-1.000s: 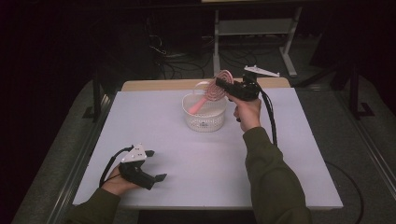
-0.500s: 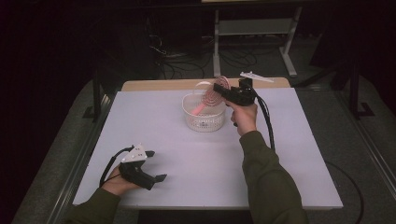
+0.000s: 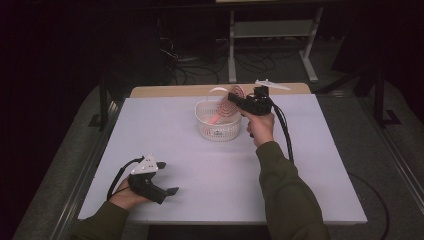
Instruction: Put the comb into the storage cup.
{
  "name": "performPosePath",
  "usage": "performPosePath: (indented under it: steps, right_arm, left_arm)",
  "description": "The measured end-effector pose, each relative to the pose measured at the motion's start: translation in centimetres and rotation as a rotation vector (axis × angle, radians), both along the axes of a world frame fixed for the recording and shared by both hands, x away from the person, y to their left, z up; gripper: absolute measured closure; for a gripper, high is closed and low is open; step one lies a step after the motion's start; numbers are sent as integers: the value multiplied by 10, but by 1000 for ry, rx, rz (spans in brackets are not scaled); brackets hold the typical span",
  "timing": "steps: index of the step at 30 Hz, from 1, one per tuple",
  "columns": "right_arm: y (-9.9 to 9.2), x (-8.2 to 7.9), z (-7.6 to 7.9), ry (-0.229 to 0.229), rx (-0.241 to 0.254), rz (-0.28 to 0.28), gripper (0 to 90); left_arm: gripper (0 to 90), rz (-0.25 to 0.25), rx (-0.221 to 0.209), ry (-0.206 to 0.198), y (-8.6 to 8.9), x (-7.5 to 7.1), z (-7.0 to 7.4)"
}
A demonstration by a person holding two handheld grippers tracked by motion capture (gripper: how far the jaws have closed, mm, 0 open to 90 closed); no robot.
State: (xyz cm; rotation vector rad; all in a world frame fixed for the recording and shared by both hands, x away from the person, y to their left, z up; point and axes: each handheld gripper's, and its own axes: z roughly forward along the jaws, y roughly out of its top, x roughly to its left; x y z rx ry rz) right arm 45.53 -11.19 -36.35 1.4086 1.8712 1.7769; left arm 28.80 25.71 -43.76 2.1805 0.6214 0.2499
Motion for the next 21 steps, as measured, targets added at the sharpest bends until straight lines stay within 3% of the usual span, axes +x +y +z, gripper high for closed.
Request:
performPosePath:
  steps: [21]
  right_arm:
    - [-13, 3, -12, 27, -15, -16, 597]
  left_arm:
    - [1, -4, 0, 5, -1, 0, -1]
